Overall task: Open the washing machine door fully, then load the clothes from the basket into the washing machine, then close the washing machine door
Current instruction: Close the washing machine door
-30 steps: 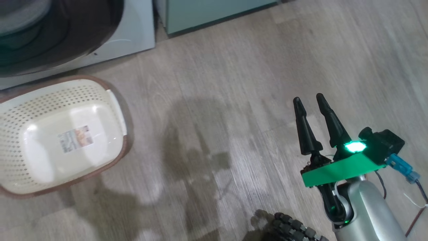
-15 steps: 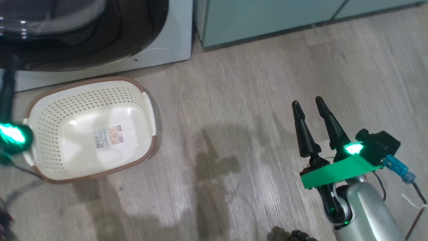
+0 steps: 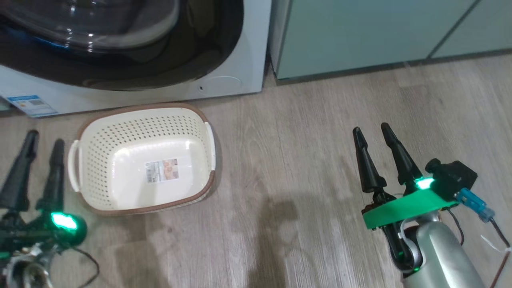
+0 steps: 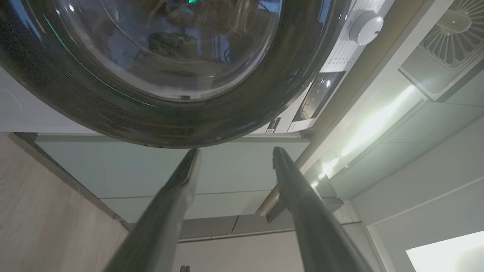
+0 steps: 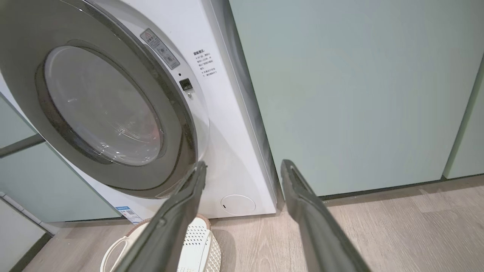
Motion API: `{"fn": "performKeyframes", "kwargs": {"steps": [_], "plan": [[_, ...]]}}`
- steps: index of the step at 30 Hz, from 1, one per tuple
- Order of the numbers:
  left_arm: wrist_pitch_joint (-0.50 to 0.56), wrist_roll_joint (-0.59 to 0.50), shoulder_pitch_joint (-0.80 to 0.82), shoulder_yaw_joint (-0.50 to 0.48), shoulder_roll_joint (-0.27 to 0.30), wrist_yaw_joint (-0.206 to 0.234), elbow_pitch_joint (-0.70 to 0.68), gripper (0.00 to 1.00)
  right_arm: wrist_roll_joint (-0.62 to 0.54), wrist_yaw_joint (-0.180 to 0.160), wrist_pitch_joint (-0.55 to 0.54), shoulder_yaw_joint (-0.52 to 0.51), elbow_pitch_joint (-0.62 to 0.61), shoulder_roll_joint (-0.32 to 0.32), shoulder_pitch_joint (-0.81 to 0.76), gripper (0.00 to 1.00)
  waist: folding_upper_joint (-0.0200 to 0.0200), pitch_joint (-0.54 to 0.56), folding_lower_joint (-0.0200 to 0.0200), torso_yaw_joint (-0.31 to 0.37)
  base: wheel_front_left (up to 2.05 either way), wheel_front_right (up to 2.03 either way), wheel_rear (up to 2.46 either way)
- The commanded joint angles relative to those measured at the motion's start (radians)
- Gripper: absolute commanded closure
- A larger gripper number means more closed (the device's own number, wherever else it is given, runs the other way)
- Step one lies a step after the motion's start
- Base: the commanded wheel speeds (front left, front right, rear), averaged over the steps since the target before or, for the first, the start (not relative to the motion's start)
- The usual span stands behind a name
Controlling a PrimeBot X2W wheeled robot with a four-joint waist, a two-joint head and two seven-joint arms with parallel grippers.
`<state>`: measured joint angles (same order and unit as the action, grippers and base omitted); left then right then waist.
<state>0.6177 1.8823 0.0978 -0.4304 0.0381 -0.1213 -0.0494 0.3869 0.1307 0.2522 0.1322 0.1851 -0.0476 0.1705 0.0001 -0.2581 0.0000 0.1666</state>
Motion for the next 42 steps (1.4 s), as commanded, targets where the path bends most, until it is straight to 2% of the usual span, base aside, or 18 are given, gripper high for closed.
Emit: {"fn": "performKeyframes", "kwargs": {"steps": [1,8,13,18,21,26,31,32,33,34,37,38,42], "plan": [[-0.033,0.003,-0.012,-0.004,0.013,-0.009,-0.036,0.0,-0.009,0.0,0.003,0.018,-0.022,-0.003,-0.01,0.0,-0.0001,0.024,0.0,-0.022,0.0,0.0,0.0],[-0.199,0.023,-0.103,0.102,0.012,-0.009,-0.086,0.0,-0.02,0.0,-0.014,0.004,-0.02,-0.003,-0.033,0.0,-0.0001,0.067,0.0,-0.064,0.0,0.0,0.0],[-0.271,0.005,-0.162,0.157,0.012,-0.009,-0.133,0.0,-0.027,0.0,-0.029,-0.014,-0.031,-0.003,-0.047,0.0,-0.0001,0.092,0.0,-0.081,0.0,0.0,0.0],[-0.345,-0.07,-0.191,0.193,0.012,-0.009,-0.158,0.0,-0.034,0.0,-0.042,-0.035,-0.046,-0.003,-0.066,0.0,-0.0001,0.114,0.0,-0.099,0.0,0.0,0.0],[-0.405,-0.154,-0.187,0.205,0.012,-0.009,-0.155,0.0,-0.039,0.0,-0.051,-0.047,-0.054,-0.003,-0.075,0.0,-0.0001,0.127,0.0,-0.11,0.0,0.0,0.0],[-0.53,-0.413,-0.164,0.237,0.031,-0.009,-0.127,0.0,-0.044,0.0,-0.067,-0.057,-0.071,-0.003,-0.086,0.0,-0.0001,0.152,0.0,-0.123,0.0,0.0,0.0],[-0.658,-0.682,-0.137,0.305,0.098,-0.009,-0.101,0.0,-0.055,0.0,-0.08,-0.07,-0.086,-0.003,-0.095,0.0,-0.0001,0.174,0.0,-0.13,0.0,0.0,0.0],[-0.658,-0.682,-0.137,0.305,0.098,-0.009,-0.101,0.0,-0.055,0.0,-0.08,-0.07,-0.086,-0.003,-0.095,0.0,-0.0001,0.174,0.0,-0.13,0.0,0.0,0.0],[-0.716,-0.839,-0.133,0.329,0.134,0.001,-0.075,0.0,-0.06,0.0,-0.087,-0.073,-0.092,-0.003,-0.099,0.0,-0.0001,0.182,0.0,-0.131,0.0,0.0,0.0],[-0.716,-0.839,-0.133,0.329,0.134,0.001,-0.075,0.0,-0.06,0.0,-0.087,-0.073,-0.092,-0.003,-0.099,0.0,-0.0001,0.182,0.0,-0.131,0.0,0.0,0.0],[-0.777,-1.026,-0.119,0.372,0.164,0.046,-0.053,0.0,-0.072,0.0,-0.097,-0.079,-0.102,-0.003,-0.107,0.0,-0.0001,0.193,0.0,-0.132,0.0,0.0,0.0],[-0.801,-1.123,-0.113,0.398,0.178,0.081,-0.045,0.0,-0.079,0.0,-0.104,-0.085,-0.108,-0.003,-0.113,0.0,-0.0001,0.199,0.0,-0.134,0.0,0.0,0.0],[-0.824,-1.282,-0.111,0.442,0.205,0.148,-0.033,0.0,-0.093,0.0,-0.116,-0.093,-0.12,-0.003,-0.126,0.0,-0.0001,0.209,0.0,-0.135,0.0,0.0,0.0]]}}
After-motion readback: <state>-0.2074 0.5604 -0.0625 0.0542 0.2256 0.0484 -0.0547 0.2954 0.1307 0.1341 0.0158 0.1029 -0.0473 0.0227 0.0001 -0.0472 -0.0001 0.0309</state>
